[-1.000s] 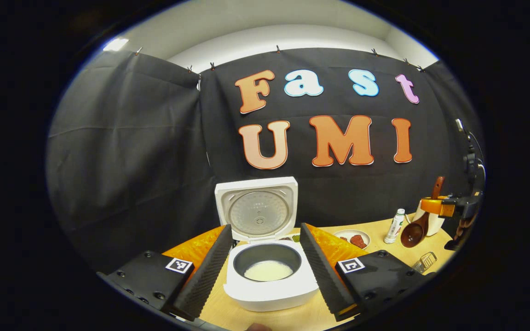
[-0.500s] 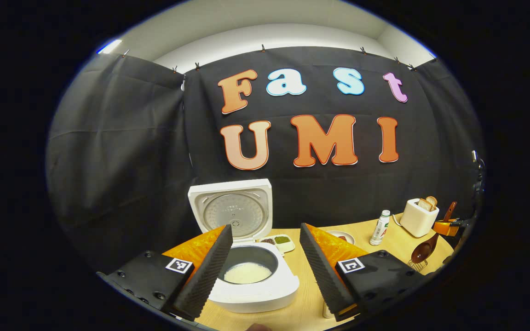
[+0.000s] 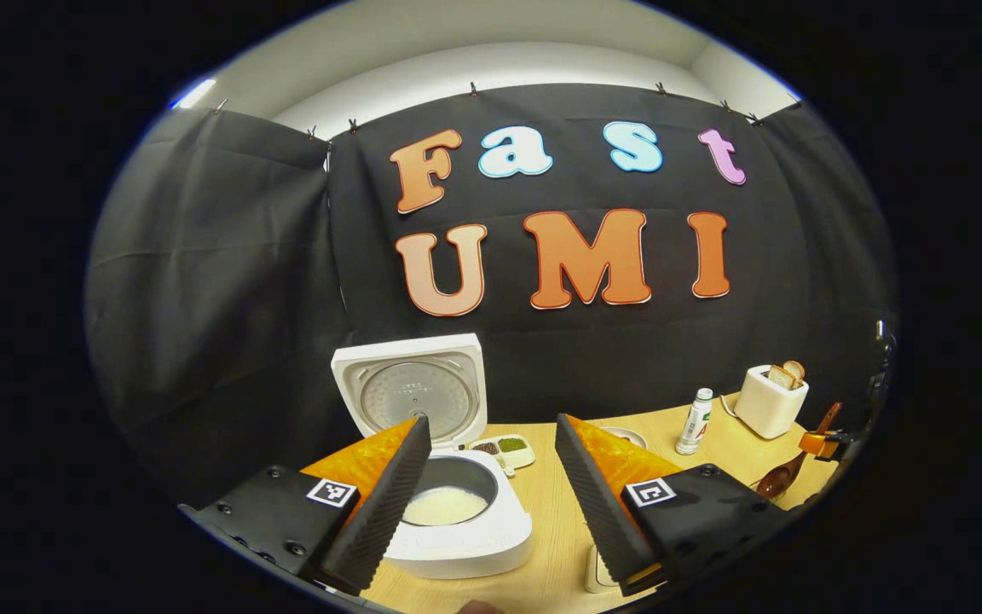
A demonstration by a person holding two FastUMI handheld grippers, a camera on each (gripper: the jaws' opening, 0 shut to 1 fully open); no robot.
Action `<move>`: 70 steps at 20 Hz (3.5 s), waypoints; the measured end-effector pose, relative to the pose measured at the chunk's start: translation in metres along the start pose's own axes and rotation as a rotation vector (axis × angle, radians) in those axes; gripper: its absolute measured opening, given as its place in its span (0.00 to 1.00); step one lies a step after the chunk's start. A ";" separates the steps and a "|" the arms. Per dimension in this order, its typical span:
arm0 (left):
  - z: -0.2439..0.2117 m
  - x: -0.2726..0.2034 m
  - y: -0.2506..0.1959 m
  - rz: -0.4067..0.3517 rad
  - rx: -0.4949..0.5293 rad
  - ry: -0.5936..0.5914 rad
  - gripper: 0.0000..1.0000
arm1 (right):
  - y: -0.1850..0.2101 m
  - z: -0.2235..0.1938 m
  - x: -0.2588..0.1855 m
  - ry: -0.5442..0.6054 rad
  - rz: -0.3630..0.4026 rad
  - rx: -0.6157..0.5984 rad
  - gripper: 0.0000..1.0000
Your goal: Close the left gripper, press the button to open the rice cooker; take a wooden spoon from the chopstick holder with the right hand, scoop a spoonful of rice and pour it into the rice cooker, then put the wooden spoon back into the chopstick holder.
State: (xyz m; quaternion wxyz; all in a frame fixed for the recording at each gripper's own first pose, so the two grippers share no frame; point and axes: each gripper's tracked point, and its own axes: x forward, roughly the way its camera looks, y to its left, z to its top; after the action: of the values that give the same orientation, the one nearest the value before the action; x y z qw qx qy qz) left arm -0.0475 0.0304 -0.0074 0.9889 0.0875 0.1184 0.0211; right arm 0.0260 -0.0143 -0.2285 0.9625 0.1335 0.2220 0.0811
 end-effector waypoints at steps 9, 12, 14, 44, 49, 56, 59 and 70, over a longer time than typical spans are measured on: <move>0.005 0.002 -0.011 0.003 0.018 0.008 0.99 | -0.023 -0.039 0.021 0.018 0.022 0.183 0.12; 0.006 0.003 -0.016 -0.004 0.025 0.005 1.00 | -0.029 -0.063 0.025 0.082 0.026 0.201 0.16; 0.007 0.006 -0.018 -0.011 0.022 0.002 1.00 | -0.031 -0.064 0.025 0.076 0.022 0.202 0.18; 0.008 0.292 0.166 0.150 -0.156 0.395 1.00 | 0.014 0.110 -0.134 -0.132 -0.104 -0.048 0.95; -0.024 0.219 0.133 0.092 -0.177 0.485 1.00 | 0.037 0.106 -0.116 -0.114 -0.022 -0.039 0.95; -0.137 0.109 0.096 0.086 -0.191 0.660 0.99 | 0.070 0.111 -0.091 -0.108 0.102 -0.058 0.95; -0.196 0.093 0.080 0.104 -0.191 0.741 0.99 | 0.082 0.111 -0.088 -0.106 0.137 -0.073 0.95; -0.073 0.081 0.063 0.037 -0.184 0.386 1.00 | 0.123 0.162 -0.089 -0.229 0.166 -0.192 0.94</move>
State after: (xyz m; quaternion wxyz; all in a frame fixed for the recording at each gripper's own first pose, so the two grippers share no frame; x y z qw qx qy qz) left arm 0.0130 0.1096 -0.0845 0.9512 -0.0065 0.3015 0.0662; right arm 0.0074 0.0474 -0.0161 0.9798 0.0673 0.0904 0.1651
